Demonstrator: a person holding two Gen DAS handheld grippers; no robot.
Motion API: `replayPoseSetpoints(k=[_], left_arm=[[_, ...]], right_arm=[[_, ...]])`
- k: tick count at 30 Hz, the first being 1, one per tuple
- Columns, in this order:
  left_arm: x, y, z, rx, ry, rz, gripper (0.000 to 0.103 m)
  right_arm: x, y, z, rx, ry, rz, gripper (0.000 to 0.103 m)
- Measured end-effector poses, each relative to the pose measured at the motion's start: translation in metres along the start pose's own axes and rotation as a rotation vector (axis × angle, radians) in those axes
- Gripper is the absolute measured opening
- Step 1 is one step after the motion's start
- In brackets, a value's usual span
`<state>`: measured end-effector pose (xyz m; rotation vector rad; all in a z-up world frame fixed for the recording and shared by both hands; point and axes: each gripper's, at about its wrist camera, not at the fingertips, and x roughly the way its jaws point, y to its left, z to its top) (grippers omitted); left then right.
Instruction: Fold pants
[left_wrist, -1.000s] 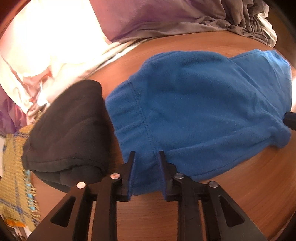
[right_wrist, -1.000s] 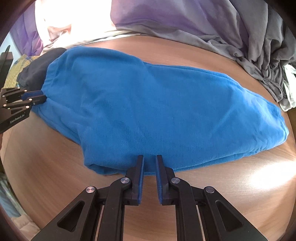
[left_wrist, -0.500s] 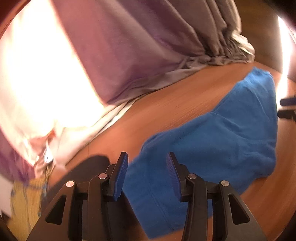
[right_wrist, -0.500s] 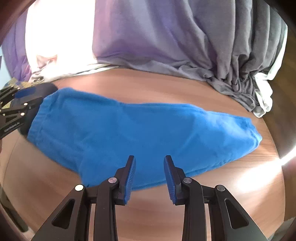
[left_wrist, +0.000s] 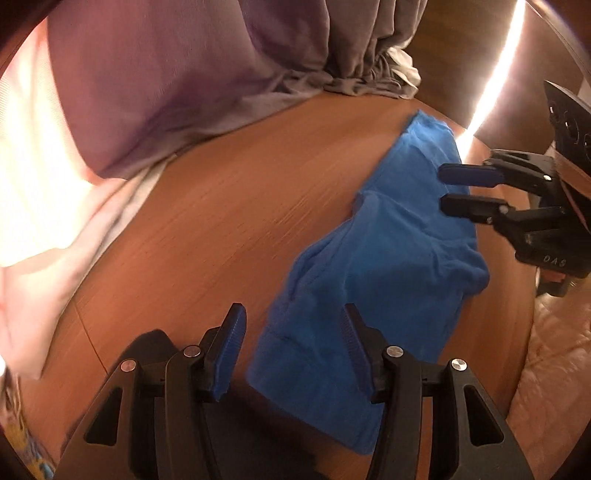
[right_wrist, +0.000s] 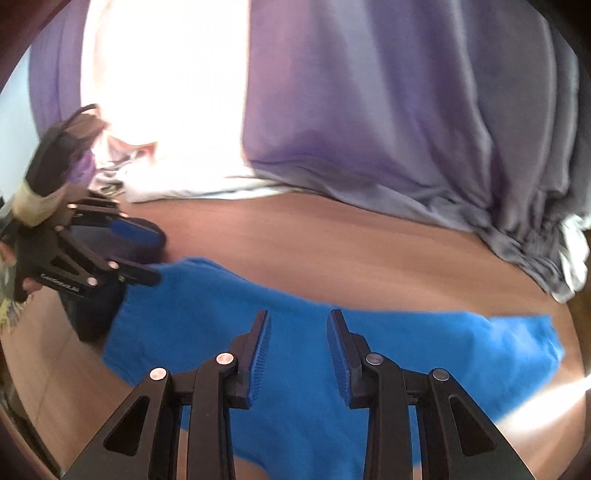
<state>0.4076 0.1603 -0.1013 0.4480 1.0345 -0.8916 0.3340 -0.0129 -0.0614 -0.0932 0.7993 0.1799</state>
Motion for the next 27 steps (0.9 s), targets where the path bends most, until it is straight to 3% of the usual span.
replayPoseSetpoints(k=[5, 11, 12, 13, 14, 22, 25, 27], left_arm=[[0.025, 0.022, 0.007, 0.025, 0.091, -0.155, 0.051], [0.06, 0.03, 0.007, 0.036, 0.197, -0.302, 0.05], [0.064, 0.029, 0.008, 0.03, 0.204, -0.312, 0.05], [0.068, 0.028, 0.008, 0.018, 0.215, -0.335, 0.042], [0.069, 0.026, 0.007, 0.005, 0.221, -0.357, 0.033], [0.033, 0.014, 0.003, -0.034, 0.17, -0.356, 0.03], [0.027, 0.011, -0.002, -0.078, 0.193, -0.421, 0.029], [0.031, 0.019, -0.005, -0.169, 0.217, -0.495, 0.028]], right_arm=[[0.031, 0.015, 0.011, 0.014, 0.042, 0.094, 0.033], [0.052, 0.018, 0.01, 0.027, 0.093, 0.125, 0.033], [0.056, 0.018, 0.009, 0.028, 0.101, 0.128, 0.033], [0.059, 0.018, 0.008, 0.029, 0.108, 0.132, 0.033], [0.061, 0.018, 0.007, 0.032, 0.112, 0.14, 0.033], [0.069, 0.011, 0.002, 0.054, 0.118, 0.138, 0.033], [0.071, 0.013, 0.0, 0.046, 0.113, 0.147, 0.033], [0.074, 0.016, -0.002, 0.028, 0.109, 0.142, 0.033]])
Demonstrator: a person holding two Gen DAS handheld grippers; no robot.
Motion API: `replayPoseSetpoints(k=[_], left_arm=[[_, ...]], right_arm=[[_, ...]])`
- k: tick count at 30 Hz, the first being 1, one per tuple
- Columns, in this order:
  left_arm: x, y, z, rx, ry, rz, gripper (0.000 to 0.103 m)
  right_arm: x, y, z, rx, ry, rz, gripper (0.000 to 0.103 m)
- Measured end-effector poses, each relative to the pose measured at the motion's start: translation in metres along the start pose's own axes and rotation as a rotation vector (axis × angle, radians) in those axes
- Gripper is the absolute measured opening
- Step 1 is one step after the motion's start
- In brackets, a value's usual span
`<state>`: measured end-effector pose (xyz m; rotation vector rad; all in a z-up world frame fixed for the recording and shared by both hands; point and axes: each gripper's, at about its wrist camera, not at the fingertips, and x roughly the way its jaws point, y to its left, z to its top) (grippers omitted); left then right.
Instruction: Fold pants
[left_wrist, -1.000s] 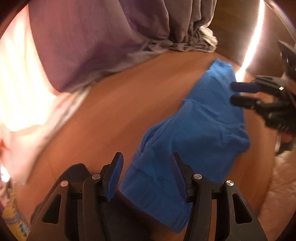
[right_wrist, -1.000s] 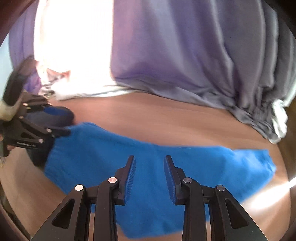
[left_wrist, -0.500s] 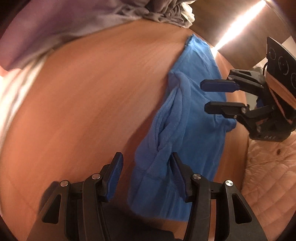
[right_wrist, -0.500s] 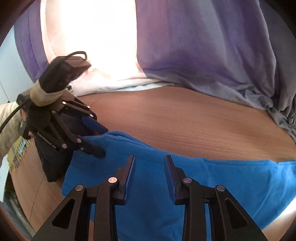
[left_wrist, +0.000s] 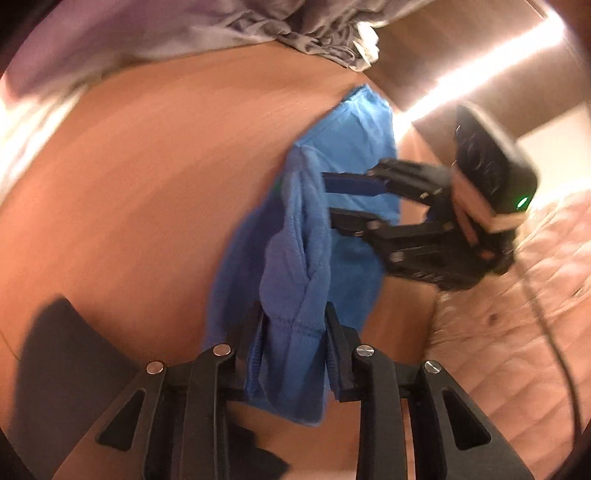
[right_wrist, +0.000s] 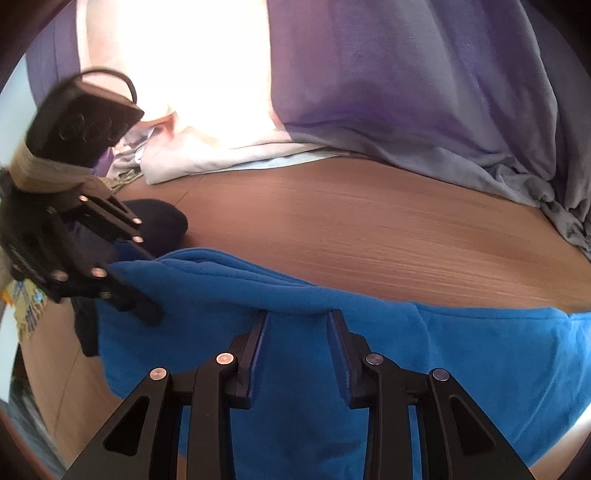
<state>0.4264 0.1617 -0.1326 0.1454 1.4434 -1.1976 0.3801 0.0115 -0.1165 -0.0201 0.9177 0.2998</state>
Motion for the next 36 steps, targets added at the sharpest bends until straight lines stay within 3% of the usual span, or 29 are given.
replayPoseSetpoints(k=[3, 5, 8, 12, 16, 19, 21, 25, 27, 30, 33, 36], left_arm=[[0.011, 0.024, -0.004, -0.157, 0.055, -0.038, 0.024], [0.022, 0.038, -0.008, -0.221, 0.109, 0.032, 0.023], [0.024, 0.048, -0.011, -0.285, 0.1, 0.017, 0.023], [0.026, 0.035, -0.011, -0.257, 0.093, 0.081, 0.023], [0.017, 0.028, -0.018, -0.291, 0.051, 0.131, 0.027], [0.002, 0.02, -0.027, -0.261, 0.022, 0.278, 0.04], [-0.01, 0.007, -0.034, -0.235, 0.0, 0.345, 0.041], [-0.036, -0.015, -0.042, -0.215, -0.118, 0.502, 0.042], [-0.044, -0.029, -0.047, -0.191, -0.227, 0.54, 0.042], [-0.031, -0.047, -0.046, -0.123, -0.308, 0.633, 0.041], [-0.003, -0.047, -0.045, -0.125, -0.306, 0.631, 0.037], [0.018, -0.031, -0.046, -0.176, -0.271, 0.688, 0.034]], right_arm=[[0.009, 0.0, 0.0, 0.006, 0.017, -0.004, 0.033], [0.015, -0.001, 0.0, 0.017, 0.025, -0.026, 0.033], [0.026, -0.007, 0.002, 0.037, 0.049, -0.05, 0.033], [0.038, -0.016, 0.002, 0.069, 0.076, -0.042, 0.033], [0.041, -0.016, 0.001, 0.047, 0.078, -0.051, 0.033], [0.04, -0.016, 0.0, 0.035, 0.08, -0.047, 0.033], [0.04, -0.018, 0.001, 0.048, 0.084, -0.036, 0.033], [0.04, -0.018, 0.004, 0.06, 0.09, -0.039, 0.033], [0.033, -0.017, 0.004, 0.063, 0.069, -0.039, 0.033], [0.014, -0.01, 0.002, 0.042, 0.002, -0.038, 0.033], [0.005, -0.004, -0.003, 0.018, -0.001, -0.004, 0.033], [0.002, -0.001, -0.011, 0.008, 0.018, 0.011, 0.033]])
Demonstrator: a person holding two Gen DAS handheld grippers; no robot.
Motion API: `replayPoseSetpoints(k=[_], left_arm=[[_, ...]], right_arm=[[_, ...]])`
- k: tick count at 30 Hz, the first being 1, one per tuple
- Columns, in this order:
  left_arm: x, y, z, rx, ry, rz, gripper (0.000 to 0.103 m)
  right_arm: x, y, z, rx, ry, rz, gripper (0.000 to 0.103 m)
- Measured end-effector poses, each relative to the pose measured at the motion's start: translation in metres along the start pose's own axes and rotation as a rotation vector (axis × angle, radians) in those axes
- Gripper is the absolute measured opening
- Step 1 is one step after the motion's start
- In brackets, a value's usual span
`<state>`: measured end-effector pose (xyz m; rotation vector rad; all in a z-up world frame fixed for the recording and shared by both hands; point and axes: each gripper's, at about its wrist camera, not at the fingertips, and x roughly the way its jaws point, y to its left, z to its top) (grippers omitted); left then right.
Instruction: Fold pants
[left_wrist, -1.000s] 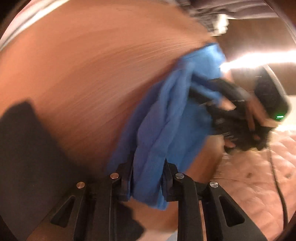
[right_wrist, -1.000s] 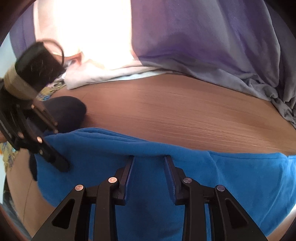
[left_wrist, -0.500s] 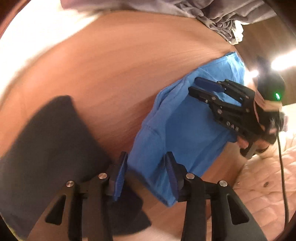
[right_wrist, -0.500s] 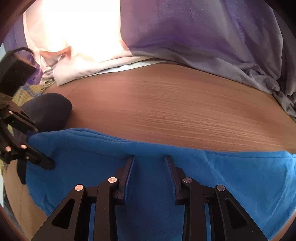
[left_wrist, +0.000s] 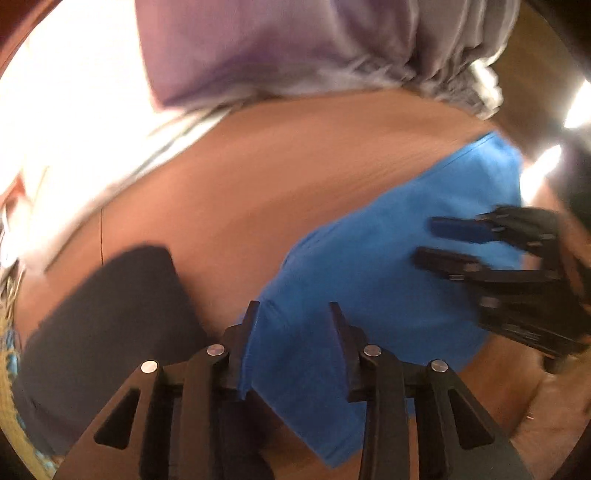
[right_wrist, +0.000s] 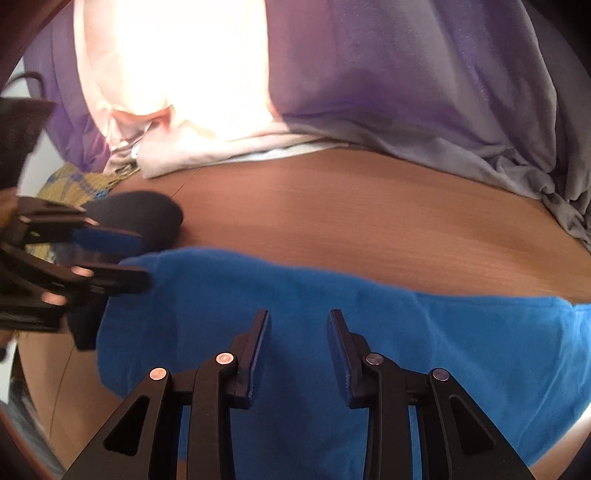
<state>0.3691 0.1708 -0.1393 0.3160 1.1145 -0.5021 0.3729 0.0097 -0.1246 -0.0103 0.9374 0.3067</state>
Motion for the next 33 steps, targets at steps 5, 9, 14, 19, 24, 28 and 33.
replayPoseSetpoints(k=[5, 9, 14, 19, 24, 28, 33], left_arm=[[0.015, 0.013, -0.012, -0.121, 0.016, -0.033, 0.035], [0.013, 0.017, -0.014, -0.137, 0.011, -0.033, 0.038], [-0.02, 0.0, -0.013, -0.141, -0.103, -0.002, 0.044], [-0.064, -0.032, -0.015, -0.132, -0.283, 0.044, 0.053], [-0.084, -0.063, -0.015, -0.138, -0.374, 0.07, 0.064], [-0.091, -0.086, -0.014, -0.158, -0.43, 0.074, 0.076], [-0.102, -0.132, -0.008, -0.14, -0.503, 0.082, 0.083]], right_arm=[[0.01, 0.0, -0.016, 0.009, 0.067, 0.016, 0.033], [0.012, 0.004, -0.02, -0.034, 0.049, 0.003, 0.035], [-0.008, -0.004, -0.016, 0.013, 0.017, 0.039, 0.036], [-0.058, -0.011, -0.015, 0.018, -0.104, -0.023, 0.041], [-0.111, -0.021, -0.025, 0.05, -0.207, -0.092, 0.05], [-0.148, -0.04, -0.041, 0.111, -0.286, -0.165, 0.063], [-0.176, -0.073, -0.057, 0.159, -0.33, -0.271, 0.063]])
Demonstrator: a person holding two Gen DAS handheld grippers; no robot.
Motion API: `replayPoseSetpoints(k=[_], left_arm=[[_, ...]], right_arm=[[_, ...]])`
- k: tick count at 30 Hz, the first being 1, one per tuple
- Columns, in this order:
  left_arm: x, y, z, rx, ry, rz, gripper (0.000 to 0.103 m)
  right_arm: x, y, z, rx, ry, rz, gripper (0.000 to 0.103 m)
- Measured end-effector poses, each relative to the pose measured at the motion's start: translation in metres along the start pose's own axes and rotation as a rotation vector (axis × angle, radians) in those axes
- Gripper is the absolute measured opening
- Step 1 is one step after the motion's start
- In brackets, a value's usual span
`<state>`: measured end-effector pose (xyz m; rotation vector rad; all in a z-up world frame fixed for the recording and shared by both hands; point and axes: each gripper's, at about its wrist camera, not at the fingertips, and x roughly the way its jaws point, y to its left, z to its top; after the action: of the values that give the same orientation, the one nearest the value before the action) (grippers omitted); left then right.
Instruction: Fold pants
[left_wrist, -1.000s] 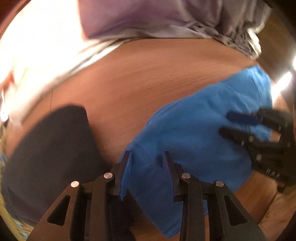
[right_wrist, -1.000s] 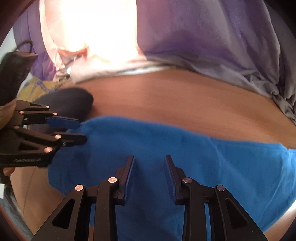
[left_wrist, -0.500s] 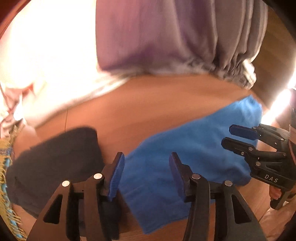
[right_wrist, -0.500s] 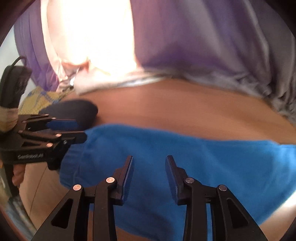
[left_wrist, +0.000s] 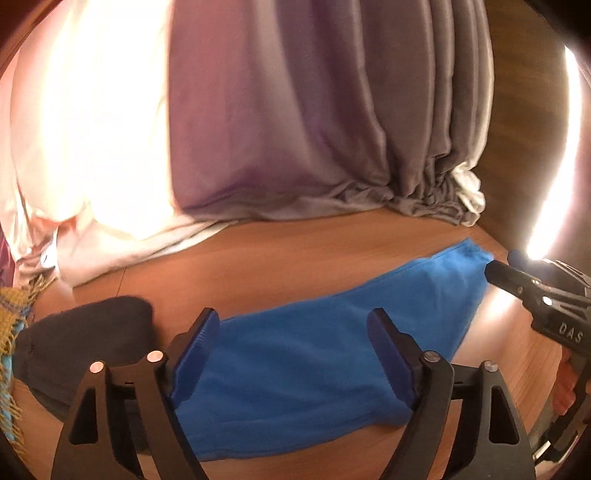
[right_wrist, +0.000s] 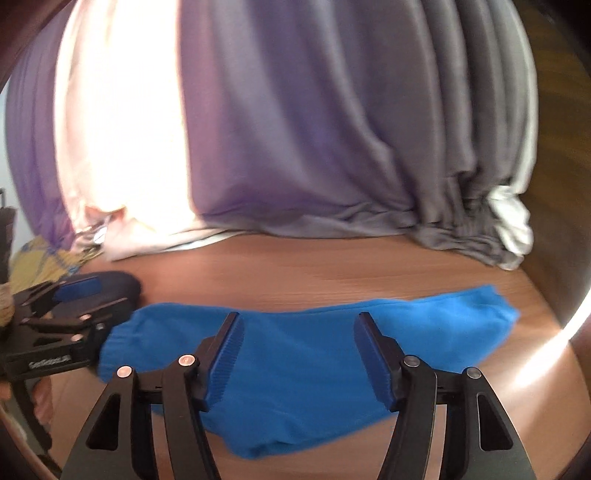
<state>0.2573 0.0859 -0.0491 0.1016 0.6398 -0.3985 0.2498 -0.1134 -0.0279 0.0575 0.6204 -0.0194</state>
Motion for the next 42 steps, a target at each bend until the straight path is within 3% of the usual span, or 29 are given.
replayPoseSetpoints(k=[8, 14, 20, 29, 35, 42], left_arm=[[-0.007, -0.078, 0.021, 0.036, -0.142, 0.012, 0.093], [0.007, -0.129, 0.039, 0.096, -0.171, 0.0, 0.094], [0.041, -0.189, 0.064, 0.211, -0.173, -0.089, 0.094], [0.106, -0.258, 0.105, 0.355, -0.096, -0.296, 0.084], [0.171, -0.275, 0.129, 0.459, -0.002, -0.436, 0.068], [0.257, -0.303, 0.136, 0.58, 0.174, -0.62, 0.059]], right_arm=[[-0.03, -0.078, 0.002, 0.083, -0.077, -0.097, 0.063], [-0.039, -0.131, 0.004, 0.078, -0.09, -0.133, 0.064], [-0.034, -0.188, 0.01, 0.106, -0.082, -0.138, 0.064], [0.001, -0.276, 0.013, 0.207, -0.031, -0.161, 0.064], [0.043, -0.296, 0.01, 0.271, 0.014, -0.169, 0.064], [0.092, -0.306, -0.003, 0.376, 0.084, -0.186, 0.058]])
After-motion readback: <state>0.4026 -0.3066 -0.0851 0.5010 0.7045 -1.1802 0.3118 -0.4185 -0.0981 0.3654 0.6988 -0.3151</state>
